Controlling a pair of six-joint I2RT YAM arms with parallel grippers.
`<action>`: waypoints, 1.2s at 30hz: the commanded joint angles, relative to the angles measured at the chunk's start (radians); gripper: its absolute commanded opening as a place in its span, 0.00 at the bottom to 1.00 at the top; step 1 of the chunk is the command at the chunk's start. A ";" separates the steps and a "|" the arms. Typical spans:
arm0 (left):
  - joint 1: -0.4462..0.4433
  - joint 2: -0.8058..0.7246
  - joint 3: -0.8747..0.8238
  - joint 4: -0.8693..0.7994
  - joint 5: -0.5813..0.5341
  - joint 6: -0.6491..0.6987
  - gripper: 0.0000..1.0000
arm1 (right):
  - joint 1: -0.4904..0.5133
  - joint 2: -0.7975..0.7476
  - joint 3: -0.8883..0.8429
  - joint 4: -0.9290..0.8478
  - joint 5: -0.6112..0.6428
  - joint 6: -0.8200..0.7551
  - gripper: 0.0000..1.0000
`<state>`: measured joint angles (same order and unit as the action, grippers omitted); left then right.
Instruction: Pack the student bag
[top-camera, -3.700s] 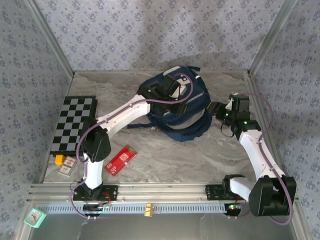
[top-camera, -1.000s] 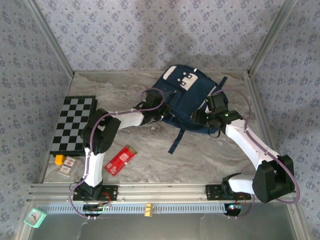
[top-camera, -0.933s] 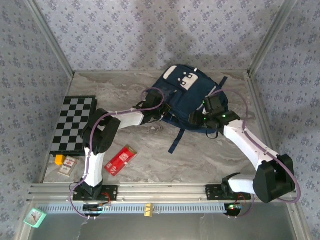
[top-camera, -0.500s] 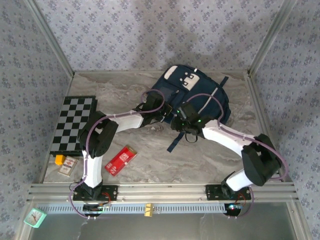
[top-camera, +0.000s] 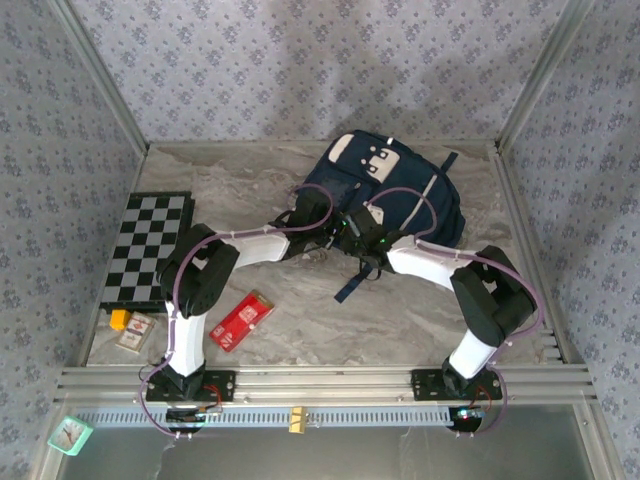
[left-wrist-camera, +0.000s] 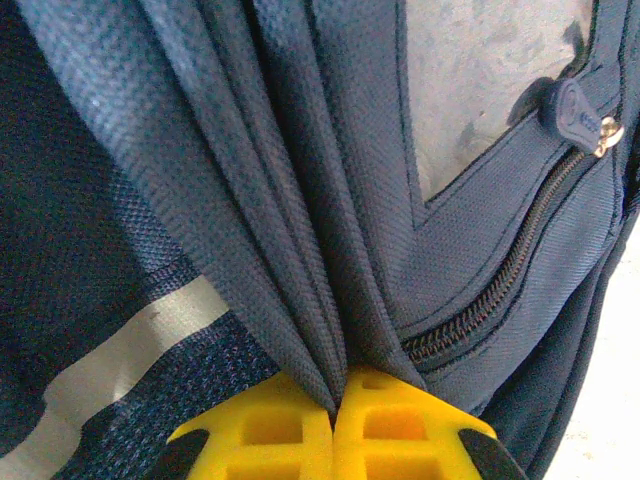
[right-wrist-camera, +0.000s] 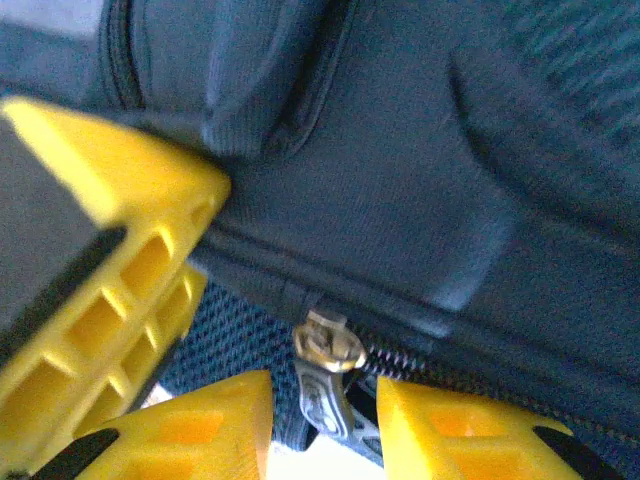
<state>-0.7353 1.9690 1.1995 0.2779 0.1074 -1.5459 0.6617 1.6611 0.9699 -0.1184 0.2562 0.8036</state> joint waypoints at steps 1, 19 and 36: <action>-0.030 -0.055 -0.016 0.074 0.042 -0.024 0.00 | -0.005 0.021 0.042 -0.008 0.129 0.067 0.30; -0.027 -0.092 -0.016 0.018 0.005 0.041 0.00 | -0.007 -0.180 -0.102 -0.115 -0.075 -0.022 0.23; -0.032 -0.099 0.008 -0.019 0.001 0.064 0.00 | -0.058 -0.028 0.033 -0.169 0.017 -0.032 0.32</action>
<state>-0.7555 1.9240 1.1755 0.2634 0.0914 -1.5082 0.6125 1.6093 0.9646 -0.2630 0.2089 0.7696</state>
